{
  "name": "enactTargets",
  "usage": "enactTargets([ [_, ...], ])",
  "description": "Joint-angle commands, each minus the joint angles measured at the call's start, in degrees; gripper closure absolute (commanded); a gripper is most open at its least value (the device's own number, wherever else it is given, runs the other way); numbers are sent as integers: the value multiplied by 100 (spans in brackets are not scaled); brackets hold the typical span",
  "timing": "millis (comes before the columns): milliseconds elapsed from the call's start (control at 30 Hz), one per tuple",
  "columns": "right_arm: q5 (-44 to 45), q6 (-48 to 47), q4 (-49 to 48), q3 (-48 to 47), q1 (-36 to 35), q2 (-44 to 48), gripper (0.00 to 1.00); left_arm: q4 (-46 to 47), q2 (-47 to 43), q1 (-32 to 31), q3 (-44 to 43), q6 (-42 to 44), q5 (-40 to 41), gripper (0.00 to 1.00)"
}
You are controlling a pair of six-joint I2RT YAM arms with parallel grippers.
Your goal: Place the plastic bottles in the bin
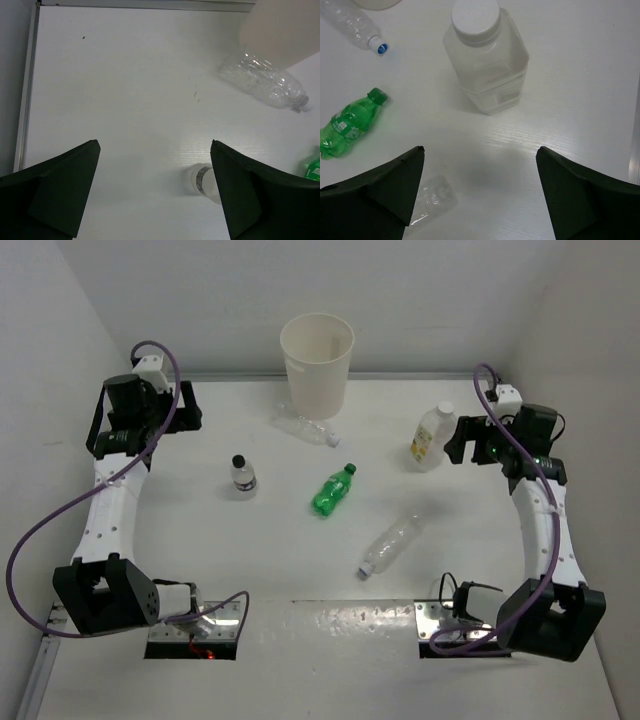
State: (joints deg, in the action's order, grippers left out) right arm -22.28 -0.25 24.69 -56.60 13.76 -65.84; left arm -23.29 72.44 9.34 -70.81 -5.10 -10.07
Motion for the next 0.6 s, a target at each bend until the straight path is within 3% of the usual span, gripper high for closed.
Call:
enactTargets([
  [0, -75, -98, -191, -246, -92, -183, 9, 61, -20, 15, -12, -17, 31, 0],
  [167, 584, -168, -937, -403, -619, -708, 11, 61, 33, 68, 41, 212, -601, 0],
  [300, 944, -37, -861, -1061, -795, -1369, 10, 61, 33, 68, 41, 264, -1225, 0],
  [567, 1140, -177, -703, -2039, -936, -2678, 5, -97, 147, 120, -29, 379, -1349, 0],
])
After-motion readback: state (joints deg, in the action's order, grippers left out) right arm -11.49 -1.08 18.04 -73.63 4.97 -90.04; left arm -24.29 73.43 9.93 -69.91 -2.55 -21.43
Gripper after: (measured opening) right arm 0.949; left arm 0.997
